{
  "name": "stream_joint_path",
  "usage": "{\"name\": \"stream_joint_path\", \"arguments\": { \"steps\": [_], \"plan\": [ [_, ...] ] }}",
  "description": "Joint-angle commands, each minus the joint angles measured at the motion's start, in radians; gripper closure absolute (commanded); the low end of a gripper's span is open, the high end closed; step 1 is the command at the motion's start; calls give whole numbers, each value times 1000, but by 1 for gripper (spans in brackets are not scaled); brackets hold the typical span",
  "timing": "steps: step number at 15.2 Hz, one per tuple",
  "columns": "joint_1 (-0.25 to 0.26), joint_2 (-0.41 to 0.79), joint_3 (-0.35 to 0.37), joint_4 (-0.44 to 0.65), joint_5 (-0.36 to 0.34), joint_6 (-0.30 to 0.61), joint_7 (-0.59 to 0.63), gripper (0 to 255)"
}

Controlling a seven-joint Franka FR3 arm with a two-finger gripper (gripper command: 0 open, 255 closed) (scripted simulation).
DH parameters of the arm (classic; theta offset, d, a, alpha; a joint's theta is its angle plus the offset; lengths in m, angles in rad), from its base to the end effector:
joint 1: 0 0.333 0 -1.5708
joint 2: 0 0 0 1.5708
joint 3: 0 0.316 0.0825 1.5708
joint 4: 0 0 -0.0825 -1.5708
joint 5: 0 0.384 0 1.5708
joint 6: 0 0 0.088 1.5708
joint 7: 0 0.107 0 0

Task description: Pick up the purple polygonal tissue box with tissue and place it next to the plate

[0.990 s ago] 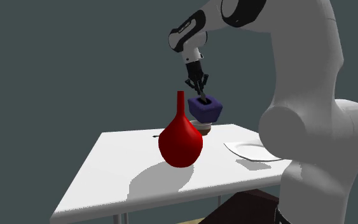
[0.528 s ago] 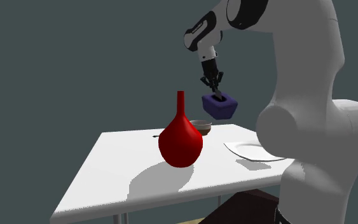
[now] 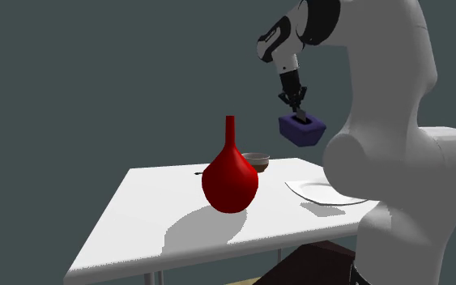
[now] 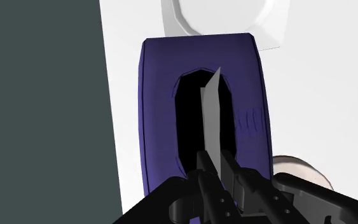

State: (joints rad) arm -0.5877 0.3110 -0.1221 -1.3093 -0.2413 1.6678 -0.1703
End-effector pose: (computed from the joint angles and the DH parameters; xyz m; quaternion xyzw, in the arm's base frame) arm 0.4903 -0.4353 0.5743 0.9574 -0.2522 -0.0365 0.1359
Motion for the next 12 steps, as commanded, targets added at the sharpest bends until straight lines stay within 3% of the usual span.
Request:
{"name": "stream_joint_path", "arguments": {
  "steps": [1, 10, 12],
  "plan": [
    [-29, 20, -13, 43, 9, -8, -45, 255],
    [-180, 207, -57, 370, 70, -103, -246, 255],
    [-176, 186, -56, 309, 66, -64, -237, 255]
  ]
}}
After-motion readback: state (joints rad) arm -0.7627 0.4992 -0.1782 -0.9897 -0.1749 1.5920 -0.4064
